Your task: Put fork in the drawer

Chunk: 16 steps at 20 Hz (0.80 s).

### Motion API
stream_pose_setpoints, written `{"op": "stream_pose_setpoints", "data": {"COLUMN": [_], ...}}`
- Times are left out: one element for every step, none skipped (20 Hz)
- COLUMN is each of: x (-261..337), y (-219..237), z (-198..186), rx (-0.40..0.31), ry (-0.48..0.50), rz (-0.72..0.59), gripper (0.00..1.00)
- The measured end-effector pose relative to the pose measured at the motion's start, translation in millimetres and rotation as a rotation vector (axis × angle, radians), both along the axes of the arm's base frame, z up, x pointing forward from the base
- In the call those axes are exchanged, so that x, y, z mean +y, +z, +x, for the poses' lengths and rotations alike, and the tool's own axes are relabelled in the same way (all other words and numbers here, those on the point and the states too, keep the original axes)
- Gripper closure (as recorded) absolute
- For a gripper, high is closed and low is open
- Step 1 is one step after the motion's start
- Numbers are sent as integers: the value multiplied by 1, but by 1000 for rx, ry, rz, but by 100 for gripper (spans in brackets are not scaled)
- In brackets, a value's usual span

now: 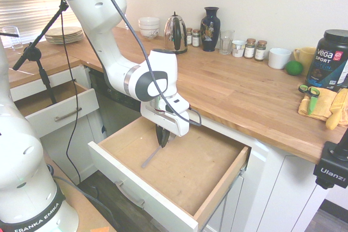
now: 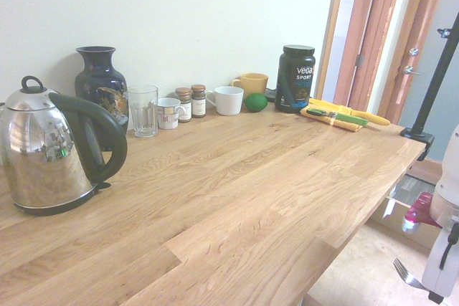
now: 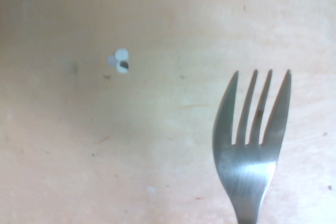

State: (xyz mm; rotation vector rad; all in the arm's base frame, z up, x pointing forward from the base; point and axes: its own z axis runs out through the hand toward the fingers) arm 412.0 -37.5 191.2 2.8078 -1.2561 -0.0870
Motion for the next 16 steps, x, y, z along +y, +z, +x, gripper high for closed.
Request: {"op": "stream_pose_setpoints", "data": {"x": [0, -1, -1, -2, -2, -2, -2, -1, -1, 0, 0, 1, 1, 2, 2, 1], "y": [-5, -10, -15, -19, -23, -26, -30, -33, -37, -39, -42, -44, -46, -47, -49, -50], "z": [-1, -1, -1, -1, -1, -1, -1, -1, -2, -2, -2, 0, 2, 6, 9, 13], "rx": [6, 11, 20, 27, 32, 36, 39, 43, 48, 52, 53, 55, 56, 56, 59, 63], "ry": [-1, -2, -3, -3, -3, -2, -2, -2, -1, -2, -4, -6, -8, -12, -17, -21], "rz": [0, -1, -2, -2, -3, -4, -4, -4, -3, -3, -2, 0, 0, 2, 4, 6], "gripper": [100, 100, 100, 100, 100, 100, 100, 100, 100, 100, 100, 100, 100, 0, 0, 0]}}
